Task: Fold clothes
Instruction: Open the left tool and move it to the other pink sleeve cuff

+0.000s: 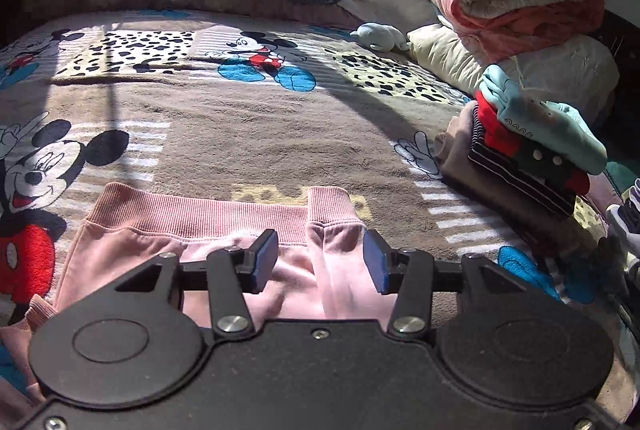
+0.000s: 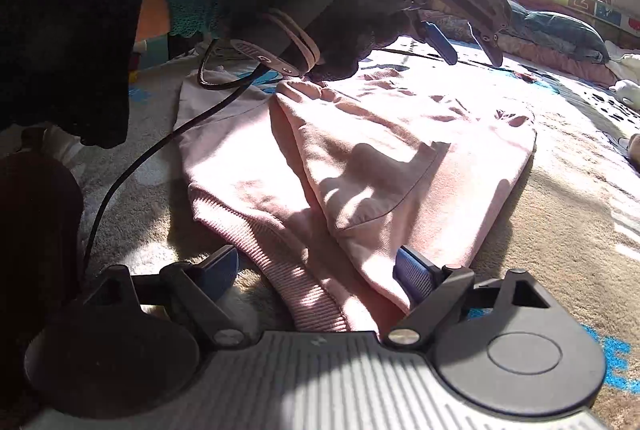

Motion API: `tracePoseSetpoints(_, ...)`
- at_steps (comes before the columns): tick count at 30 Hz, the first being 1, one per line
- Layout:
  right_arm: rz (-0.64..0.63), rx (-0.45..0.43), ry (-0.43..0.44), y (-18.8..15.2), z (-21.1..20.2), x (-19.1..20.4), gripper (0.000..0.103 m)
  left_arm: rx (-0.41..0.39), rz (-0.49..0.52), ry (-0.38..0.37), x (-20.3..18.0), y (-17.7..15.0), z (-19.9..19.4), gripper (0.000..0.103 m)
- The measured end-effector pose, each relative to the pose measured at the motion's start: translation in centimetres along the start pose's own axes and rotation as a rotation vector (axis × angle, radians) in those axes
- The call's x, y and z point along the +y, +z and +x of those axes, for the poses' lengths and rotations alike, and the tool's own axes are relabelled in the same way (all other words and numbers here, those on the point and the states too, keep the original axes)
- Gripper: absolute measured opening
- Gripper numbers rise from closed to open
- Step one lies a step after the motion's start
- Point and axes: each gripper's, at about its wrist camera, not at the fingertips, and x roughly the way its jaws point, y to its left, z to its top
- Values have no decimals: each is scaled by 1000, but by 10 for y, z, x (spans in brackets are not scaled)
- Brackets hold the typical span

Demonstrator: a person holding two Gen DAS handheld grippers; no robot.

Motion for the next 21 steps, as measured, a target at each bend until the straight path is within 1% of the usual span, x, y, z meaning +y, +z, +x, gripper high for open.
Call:
tracePoseSetpoints(1,15,-7,-1,0,-4,0,85,-18,-23,14,6,-9,-19,48)
tracePoseSetpoints(3,57,-32,10,-2,-16,1,84,-61,-69,12,19,-29,-55,53)
tracePoseSetpoints(5,54,-48,6,-7,-32,7,83,-85,-119,7,30,-49,-79,61)
tracePoseSetpoints(8,26,-49,-10,-15,-56,18,80,-119,-198,0,44,-85,-109,63)
tracePoseSetpoints(10,23,-67,-44,-18,-67,19,80,-140,-249,-17,53,-103,-118,63)
tracePoseSetpoints(11,25,-81,-61,-17,-69,17,80,-138,-278,-29,57,-109,-120,63)
tracePoseSetpoints(12,27,-96,-79,-17,-72,15,80,-134,-297,-40,61,-110,-122,63)
tracePoseSetpoints(14,20,-116,-113,-15,-69,13,80,-163,-296,-57,62,-109,-128,63)
tracePoseSetpoints(16,-19,-129,-142,-14,-62,17,80,-192,-300,-64,64,-107,-132,63)
tracePoseSetpoints(18,-55,-141,-154,-13,-55,23,80,-195,-362,-27,74,-111,-131,63)
tracePoseSetpoints(19,-53,-133,-140,-12,-50,24,80,-194,-398,-4,79,-114,-131,63)
tracePoseSetpoints(20,-53,-119,-124,-11,-44,25,81,-179,-431,-3,86,-117,-128,63)
tracePoseSetpoints(21,-62,-63,-98,-15,-34,28,82,-171,-453,4,90,-119,-126,63)
